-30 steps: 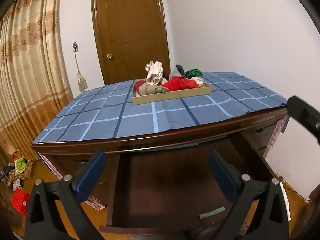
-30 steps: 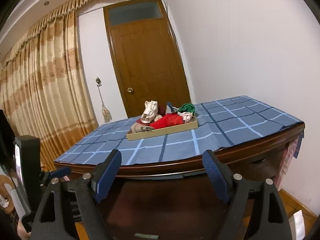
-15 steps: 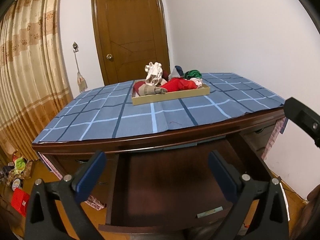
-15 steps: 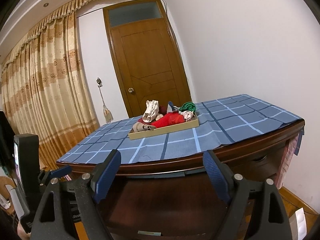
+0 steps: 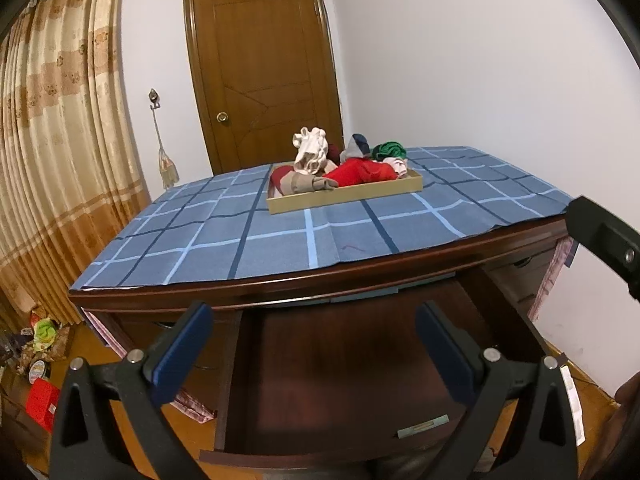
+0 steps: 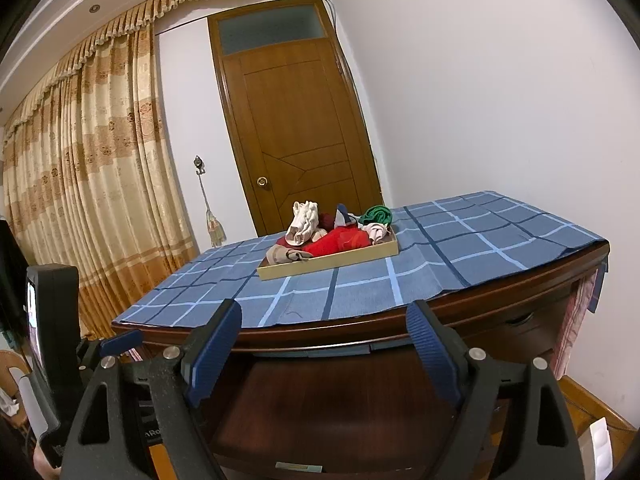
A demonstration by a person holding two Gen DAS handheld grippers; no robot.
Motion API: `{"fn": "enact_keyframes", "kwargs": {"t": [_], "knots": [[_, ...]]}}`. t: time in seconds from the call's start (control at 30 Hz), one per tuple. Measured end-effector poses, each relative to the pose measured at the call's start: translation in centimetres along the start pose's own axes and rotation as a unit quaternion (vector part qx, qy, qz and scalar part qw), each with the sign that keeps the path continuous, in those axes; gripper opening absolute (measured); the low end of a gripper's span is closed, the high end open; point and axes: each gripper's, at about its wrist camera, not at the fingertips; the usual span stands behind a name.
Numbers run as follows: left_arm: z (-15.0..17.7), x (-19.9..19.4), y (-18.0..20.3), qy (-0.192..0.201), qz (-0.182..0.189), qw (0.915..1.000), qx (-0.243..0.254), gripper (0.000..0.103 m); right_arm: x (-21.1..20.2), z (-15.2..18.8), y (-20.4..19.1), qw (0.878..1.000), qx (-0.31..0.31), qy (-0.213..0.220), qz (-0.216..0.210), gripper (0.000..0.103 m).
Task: Take underwear out of drawer
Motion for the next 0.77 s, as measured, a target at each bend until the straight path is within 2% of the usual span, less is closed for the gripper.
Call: {"fn": "enact_keyframes", "kwargs": {"t": [0.1, 0.3, 0.53, 0.77], "knots": [[0.01, 0.12, -0.11, -0.004, -0.001, 1.0000, -0.006, 0.103, 0.03, 0.04, 0.00, 1.000, 0.000, -0.001, -0.001, 0.086], [0.14, 0.86, -0.18, -0.023, -0.031, 0.9992, -0.010, 0.103, 0.04, 0.03, -0.01, 1.000, 0.000, 0.002, 0.000, 0.086], [0.47, 0.71, -0.67, -0.022, 0.013, 0.9992, -0.032, 0.103, -0.02, 0.18, 0.00, 1.000, 0.002, 0.002, 0.000, 0.087], [0.37, 0.73, -0.63, -0.017, -0.003, 0.9993, -0.034, 0.103, -0.07, 0.33, -0.05, 1.000, 0.005, 0.001, -0.002, 0.087]]}}
Point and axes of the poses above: each gripper's, at about its wrist camera, not at the fingertips, and x roughly the way its jaws point, y to its right, z to its underside, and after that the axes turned 2 degrees about x, right-handed
